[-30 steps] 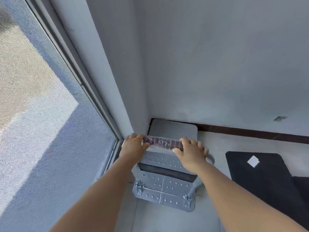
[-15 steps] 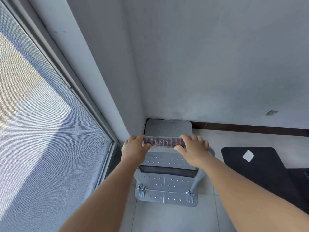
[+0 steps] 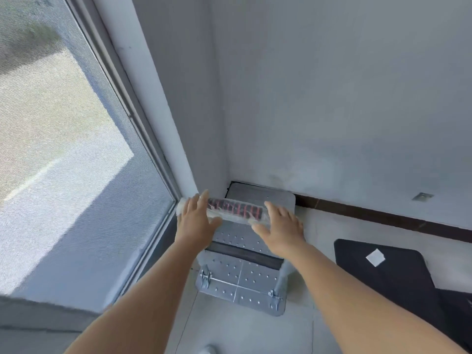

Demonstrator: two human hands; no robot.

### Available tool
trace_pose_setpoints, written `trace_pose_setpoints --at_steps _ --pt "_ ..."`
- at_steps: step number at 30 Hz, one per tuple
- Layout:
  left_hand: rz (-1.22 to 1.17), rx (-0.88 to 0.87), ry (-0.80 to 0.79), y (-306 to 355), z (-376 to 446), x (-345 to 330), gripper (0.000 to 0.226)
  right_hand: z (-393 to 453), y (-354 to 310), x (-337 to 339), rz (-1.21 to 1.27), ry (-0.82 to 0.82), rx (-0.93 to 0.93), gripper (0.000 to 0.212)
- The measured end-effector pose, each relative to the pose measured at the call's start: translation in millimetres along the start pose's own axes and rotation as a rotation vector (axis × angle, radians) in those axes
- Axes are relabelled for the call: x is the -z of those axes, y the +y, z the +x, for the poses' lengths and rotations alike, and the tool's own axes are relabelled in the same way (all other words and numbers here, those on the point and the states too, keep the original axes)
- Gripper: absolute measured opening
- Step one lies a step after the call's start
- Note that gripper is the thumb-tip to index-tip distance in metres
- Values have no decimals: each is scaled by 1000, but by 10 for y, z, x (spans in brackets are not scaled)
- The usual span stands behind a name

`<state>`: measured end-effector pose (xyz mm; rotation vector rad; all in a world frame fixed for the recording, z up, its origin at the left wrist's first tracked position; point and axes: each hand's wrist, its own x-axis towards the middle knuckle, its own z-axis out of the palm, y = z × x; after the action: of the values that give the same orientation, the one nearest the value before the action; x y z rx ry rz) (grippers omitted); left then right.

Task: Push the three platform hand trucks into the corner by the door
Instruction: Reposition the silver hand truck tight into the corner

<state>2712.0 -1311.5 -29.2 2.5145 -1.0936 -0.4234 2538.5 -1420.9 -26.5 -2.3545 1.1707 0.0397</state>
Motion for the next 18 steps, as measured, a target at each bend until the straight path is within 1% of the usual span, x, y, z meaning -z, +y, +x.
trace_pose_setpoints --at_steps 3,5,15,18 --pt "-35 11 51 197 -335 -28 71 -247 117 84 1 13 23 69" --pt "-41 20 57 333 -559 -56 70 -420 184 149 -10 30 34 66" --pt "-138 -32 -12 967 -1593 -182 67 -1380 555 349 2 114 32 56" --pt "-161 -80 -30 1143 -1970 -283 66 -1741 724 387 -17 118 13 58"
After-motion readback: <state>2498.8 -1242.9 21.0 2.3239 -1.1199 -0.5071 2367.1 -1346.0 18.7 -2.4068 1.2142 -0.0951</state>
